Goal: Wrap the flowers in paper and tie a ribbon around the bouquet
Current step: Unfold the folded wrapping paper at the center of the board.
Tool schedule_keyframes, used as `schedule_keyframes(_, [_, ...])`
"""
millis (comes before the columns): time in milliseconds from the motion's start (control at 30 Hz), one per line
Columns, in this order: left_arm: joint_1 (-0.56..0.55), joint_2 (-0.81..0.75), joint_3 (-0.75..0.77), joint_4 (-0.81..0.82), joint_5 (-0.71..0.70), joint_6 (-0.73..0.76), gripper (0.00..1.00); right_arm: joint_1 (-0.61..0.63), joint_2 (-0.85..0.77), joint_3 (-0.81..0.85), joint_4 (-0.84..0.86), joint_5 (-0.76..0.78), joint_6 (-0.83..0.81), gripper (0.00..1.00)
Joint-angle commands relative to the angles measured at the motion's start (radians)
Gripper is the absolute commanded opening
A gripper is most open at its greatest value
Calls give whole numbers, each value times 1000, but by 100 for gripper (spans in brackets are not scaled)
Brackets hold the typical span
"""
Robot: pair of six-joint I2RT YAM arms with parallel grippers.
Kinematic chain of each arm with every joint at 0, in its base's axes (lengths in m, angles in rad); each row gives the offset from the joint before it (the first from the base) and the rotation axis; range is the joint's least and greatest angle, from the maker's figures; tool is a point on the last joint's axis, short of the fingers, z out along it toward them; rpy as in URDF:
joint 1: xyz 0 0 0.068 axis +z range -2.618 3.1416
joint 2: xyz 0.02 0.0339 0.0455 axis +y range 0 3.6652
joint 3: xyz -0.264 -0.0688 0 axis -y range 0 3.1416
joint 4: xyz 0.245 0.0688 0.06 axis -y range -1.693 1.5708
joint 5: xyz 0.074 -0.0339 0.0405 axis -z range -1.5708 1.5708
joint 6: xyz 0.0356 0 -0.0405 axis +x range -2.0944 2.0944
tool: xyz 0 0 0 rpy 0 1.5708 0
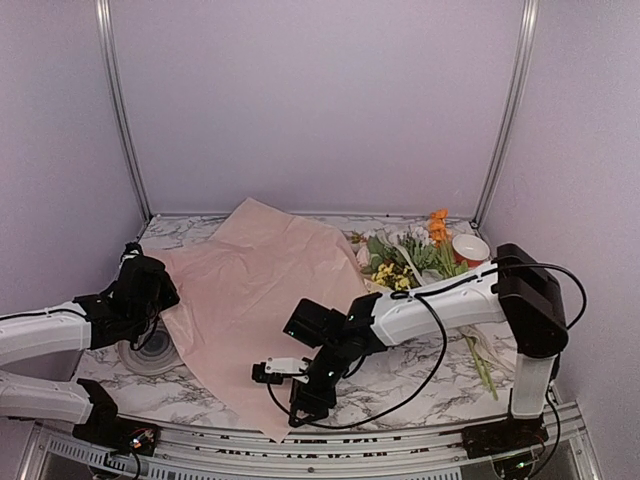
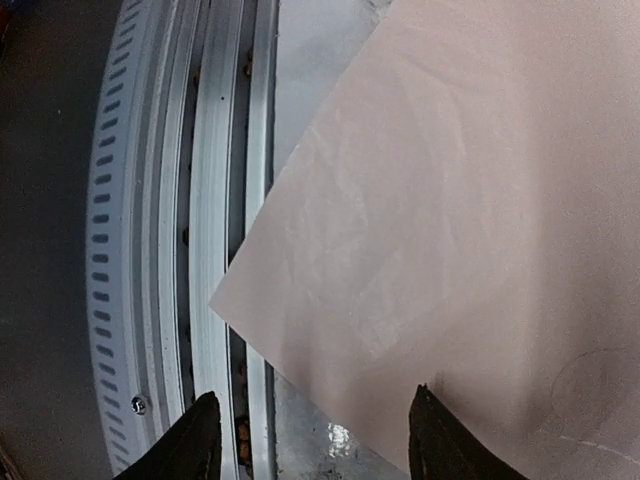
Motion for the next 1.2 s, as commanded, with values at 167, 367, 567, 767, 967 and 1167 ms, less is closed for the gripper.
schedule_keyframes(167, [7, -23, 33, 1, 53, 130, 0, -389, -103, 82, -8, 174, 88, 61])
schedule_keyframes(367, [7, 33, 31, 34, 127, 137, 0, -560, -150, -52, 0, 288, 109, 60])
schedule_keyframes(567, [7, 50, 64, 19, 115, 163, 0, -707, -116, -135, 46, 267, 133, 47])
schedule_keyframes(767, [9, -17, 81, -69, 20, 183, 0, -798, -44, -64, 53, 222, 109, 47])
schedule_keyframes(967, [15, -67, 78, -120, -16, 203, 0, -872, -5, -14, 73, 183, 123, 51])
schedule_keyframes(1167, [16, -72, 76, -110, 25, 230, 0, -905, 9, 30, 145, 292, 164, 53])
